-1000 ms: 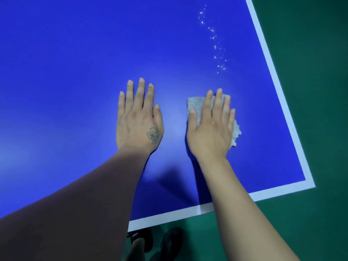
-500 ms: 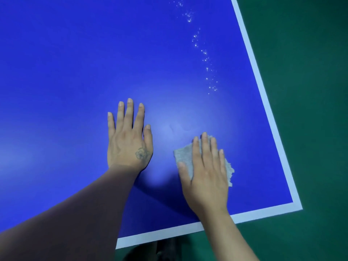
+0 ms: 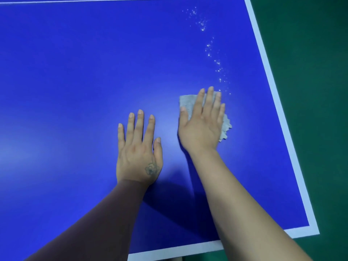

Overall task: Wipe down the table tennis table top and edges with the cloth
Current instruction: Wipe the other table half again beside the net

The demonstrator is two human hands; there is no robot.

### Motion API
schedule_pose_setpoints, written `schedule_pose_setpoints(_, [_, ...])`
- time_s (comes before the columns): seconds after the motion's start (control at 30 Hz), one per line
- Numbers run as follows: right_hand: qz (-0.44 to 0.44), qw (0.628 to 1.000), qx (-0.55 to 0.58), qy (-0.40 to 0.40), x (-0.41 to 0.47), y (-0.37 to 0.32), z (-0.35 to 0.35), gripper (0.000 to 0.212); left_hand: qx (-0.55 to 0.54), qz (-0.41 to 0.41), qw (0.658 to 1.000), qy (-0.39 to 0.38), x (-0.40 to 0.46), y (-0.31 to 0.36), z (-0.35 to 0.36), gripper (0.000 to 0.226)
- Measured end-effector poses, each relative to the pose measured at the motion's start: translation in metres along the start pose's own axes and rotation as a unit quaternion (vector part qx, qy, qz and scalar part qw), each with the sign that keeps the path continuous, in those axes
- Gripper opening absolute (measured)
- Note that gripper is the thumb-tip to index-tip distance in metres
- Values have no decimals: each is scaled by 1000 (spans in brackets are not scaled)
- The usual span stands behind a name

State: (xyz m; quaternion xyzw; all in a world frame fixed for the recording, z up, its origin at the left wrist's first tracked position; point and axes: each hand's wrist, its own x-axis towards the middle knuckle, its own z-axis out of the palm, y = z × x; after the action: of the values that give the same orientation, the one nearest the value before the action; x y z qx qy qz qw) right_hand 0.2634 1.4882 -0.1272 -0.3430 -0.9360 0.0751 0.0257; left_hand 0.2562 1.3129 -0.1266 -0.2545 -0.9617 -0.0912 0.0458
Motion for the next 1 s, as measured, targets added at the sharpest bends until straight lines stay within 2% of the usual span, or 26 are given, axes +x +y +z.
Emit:
schedule_pose_setpoints(0.13, [-78,997,10,-2,-42,-9,3,76,-6,-1,1000,8,0,0,2,58])
schedule_pose_setpoints(0.33, [-156,987,4,-31,-93,41,-10,74,-32,-10,999,2,1,2,-3,58])
schedule_pose_setpoints(0.43, [-129,991,10,-38,-89,77,-18,74,-44,-14,999,12,-1,1,-4,56])
schedule_pose_setpoints(0.57, [-30,999,-6,-13,-44,98,-17,76,-93,-63,992,60,35,4,-8,47])
schedule_pose_setpoints(0.67, [70,998,8,-1,12,90,-13,78,-97,-86,990,51,94,11,-6,52])
schedule_pose_setpoints(0.77, [127,991,40,0,69,69,-10,79,-47,-75,996,19,156,16,8,62])
schedule_pose_setpoints(0.87, [111,993,41,3,101,40,-7,76,-10,-54,998,-3,195,23,21,68])
schedule_pose_setpoints(1.0, [6,1000,22,17,90,7,-2,73,1,-67,998,0,203,22,29,65])
